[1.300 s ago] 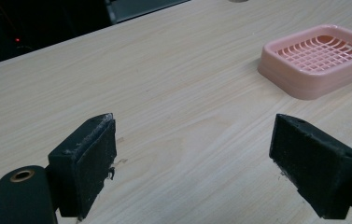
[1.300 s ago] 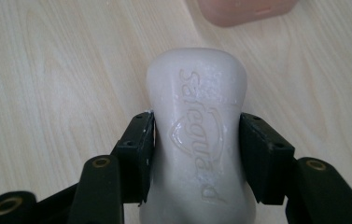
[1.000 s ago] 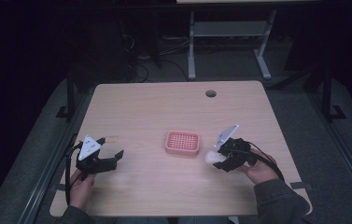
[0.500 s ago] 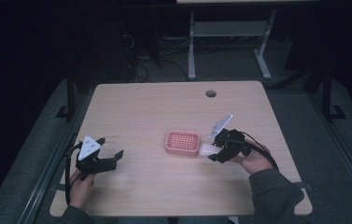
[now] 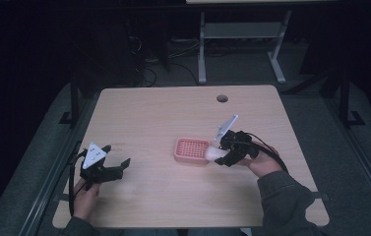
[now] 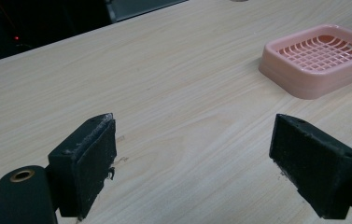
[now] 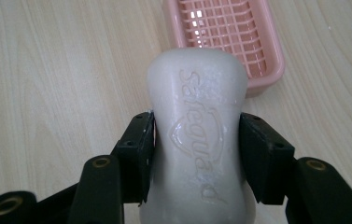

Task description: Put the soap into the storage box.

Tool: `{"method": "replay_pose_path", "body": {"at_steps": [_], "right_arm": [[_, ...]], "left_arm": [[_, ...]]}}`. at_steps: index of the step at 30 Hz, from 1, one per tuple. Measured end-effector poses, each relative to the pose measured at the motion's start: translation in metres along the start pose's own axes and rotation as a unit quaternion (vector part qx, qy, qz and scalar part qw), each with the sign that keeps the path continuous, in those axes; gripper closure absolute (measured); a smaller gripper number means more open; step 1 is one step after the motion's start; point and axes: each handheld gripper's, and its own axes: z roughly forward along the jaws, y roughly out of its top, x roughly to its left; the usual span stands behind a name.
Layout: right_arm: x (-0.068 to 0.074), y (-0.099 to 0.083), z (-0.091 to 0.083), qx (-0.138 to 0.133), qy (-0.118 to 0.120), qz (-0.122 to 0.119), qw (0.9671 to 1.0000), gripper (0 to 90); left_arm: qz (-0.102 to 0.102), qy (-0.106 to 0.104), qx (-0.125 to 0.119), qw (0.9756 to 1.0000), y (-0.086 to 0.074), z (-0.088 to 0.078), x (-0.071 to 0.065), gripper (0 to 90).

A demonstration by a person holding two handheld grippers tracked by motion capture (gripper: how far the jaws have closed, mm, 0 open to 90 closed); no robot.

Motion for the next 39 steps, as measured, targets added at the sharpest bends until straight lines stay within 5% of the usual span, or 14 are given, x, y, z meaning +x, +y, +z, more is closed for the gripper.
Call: {"method": "replay_pose_path", "body": {"at_steps": [39], "right_arm": [[-0.02, 0.047, 0.018, 0.004, 0.022, -0.018, 0.9996, 47.6]], "left_arm": [[-0.005, 0.003, -0.003, 1.0, 0.0, -0.002, 0.003, 14.2]]}}
